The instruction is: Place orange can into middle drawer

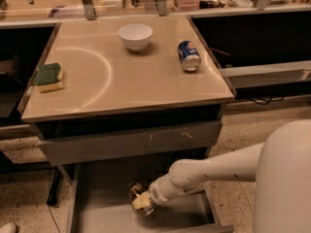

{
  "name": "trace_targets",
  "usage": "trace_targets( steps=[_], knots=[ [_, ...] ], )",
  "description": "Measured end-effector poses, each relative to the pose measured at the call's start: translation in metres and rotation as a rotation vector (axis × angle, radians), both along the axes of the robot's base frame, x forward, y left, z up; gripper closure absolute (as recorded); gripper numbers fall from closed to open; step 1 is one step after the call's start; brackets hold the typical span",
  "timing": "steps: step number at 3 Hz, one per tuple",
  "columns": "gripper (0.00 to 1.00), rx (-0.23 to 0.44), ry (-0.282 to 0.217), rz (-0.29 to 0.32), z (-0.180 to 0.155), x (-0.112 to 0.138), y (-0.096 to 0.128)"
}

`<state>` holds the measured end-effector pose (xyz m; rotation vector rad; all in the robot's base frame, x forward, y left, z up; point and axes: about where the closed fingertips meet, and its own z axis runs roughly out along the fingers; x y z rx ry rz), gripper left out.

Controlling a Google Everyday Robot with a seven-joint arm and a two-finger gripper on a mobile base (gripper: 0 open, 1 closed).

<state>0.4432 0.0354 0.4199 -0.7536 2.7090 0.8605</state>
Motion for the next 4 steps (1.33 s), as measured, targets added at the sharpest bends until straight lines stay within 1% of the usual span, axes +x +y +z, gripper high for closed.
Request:
trace_targets(
  steps=[1,2,3,4],
  knots=[
    [1.00,0.000,0.012,-0.032,-0.023,0.010,-0.002],
    [1.00,0.006,0.024,-0.049,-0.040,0.015,-0.001],
    [1.00,0.008,0.045,-0.026,-0.048,0.018,0.001],
    [0.85,0.009,0.049,-0.023,-0.048,0.018,0.002]
  ],
)
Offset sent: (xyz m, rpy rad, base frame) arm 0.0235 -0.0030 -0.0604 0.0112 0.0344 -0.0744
